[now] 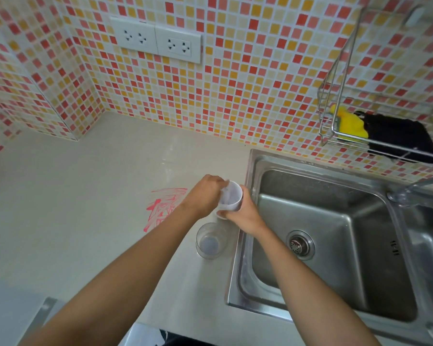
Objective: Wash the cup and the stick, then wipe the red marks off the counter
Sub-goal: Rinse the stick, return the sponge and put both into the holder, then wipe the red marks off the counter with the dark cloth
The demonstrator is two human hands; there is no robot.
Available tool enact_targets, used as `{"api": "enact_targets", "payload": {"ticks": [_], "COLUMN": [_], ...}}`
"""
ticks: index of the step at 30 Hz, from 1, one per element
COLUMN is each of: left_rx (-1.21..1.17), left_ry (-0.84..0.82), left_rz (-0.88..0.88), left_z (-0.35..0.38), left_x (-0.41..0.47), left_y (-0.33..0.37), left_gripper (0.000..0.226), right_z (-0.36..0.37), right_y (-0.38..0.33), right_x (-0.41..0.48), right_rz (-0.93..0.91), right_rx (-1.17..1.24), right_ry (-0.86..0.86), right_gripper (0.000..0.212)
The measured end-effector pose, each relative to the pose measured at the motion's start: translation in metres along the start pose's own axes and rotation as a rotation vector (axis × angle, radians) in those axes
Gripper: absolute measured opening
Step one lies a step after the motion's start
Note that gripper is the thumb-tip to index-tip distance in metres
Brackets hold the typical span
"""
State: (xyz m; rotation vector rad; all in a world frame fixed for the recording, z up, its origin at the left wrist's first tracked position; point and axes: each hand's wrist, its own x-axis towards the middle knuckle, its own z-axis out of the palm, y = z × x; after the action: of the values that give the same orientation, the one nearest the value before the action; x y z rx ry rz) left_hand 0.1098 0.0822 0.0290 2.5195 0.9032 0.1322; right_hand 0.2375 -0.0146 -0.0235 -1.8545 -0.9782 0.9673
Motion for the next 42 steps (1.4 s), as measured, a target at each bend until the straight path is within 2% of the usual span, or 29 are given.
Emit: {"api": "enact_targets", "payload": {"ticks": [2,4,6,9,12,16,19,23,28,31,33,35,39,42], "left_rx": [-0.244,-0.379,-0.450,-0.508,-0.578,-0.594,-0.614,-0.591,-0.535,-0.600,-0.646,-0.669,-0.676,-0.701], "left_ry": [0.133,0.209,0.123,-0.057,-0.051,0.012,0.066,0.071,0.061,0.048,0.072,0.102,0.142,0.136], "left_rz": [-0.075,-0.163,-0.192,-0.157,-0.206,-0.198,-0.203,-0.191,-0.201,-0.247,-0.291,-0.282,-0.230,-0.204], "left_z": [0.000,0.008,0.025,0.056,0.078,0.089,0.090,0.088,0.090,0.093,0.096,0.097,0.090,0.085], "left_x": [-0.033,-0.072,-0.108,-0.135,-0.129,-0.108,-0.091,-0.069,-0.058,-0.062,-0.070,-0.078,-0.080,-0.071], "left_y": [-0.007,-0.021,-0.033,-0.038,-0.036,-0.033,-0.032,-0.033,-0.036,-0.037,-0.037,-0.037,-0.034,-0.031], "left_gripper": [0.067,0.081,0.084,0.089,0.096,0.084,0.082,0.089,0.086,0.102,0.116,0.122,0.114,0.106], "right_z": [-0.017,-0.038,-0.056,-0.068,-0.069,-0.059,-0.054,-0.039,-0.013,0.003,0.009,0.012,0.020,0.025], "right_y": [-0.005,-0.007,-0.004,0.002,-0.001,-0.023,-0.042,-0.065,-0.078,-0.074,-0.061,-0.047,-0.036,-0.035], "right_x": [-0.011,-0.027,-0.046,-0.067,-0.077,-0.079,-0.075,-0.064,-0.049,-0.043,-0.038,-0.034,-0.040,-0.040], "right_rz": [-0.009,-0.025,-0.023,-0.001,-0.015,-0.107,-0.224,-0.275,-0.395,-0.428,-0.376,-0.293,-0.103,-0.025], "right_rx": [-0.014,-0.173,-0.383,-0.559,-0.661,-0.737,-0.854,-0.970,-0.956,-1.016,-0.944,-0.704,-0.184,-0.053], "right_ry": [0.060,0.062,-0.013,-0.122,-0.174,-0.182,-0.120,-0.103,-0.017,-0.052,-0.121,-0.154,-0.023,0.031], "right_gripper": [0.086,0.086,0.087,0.088,0.087,0.083,0.082,0.086,0.086,0.081,0.081,0.081,0.062,0.053]}}
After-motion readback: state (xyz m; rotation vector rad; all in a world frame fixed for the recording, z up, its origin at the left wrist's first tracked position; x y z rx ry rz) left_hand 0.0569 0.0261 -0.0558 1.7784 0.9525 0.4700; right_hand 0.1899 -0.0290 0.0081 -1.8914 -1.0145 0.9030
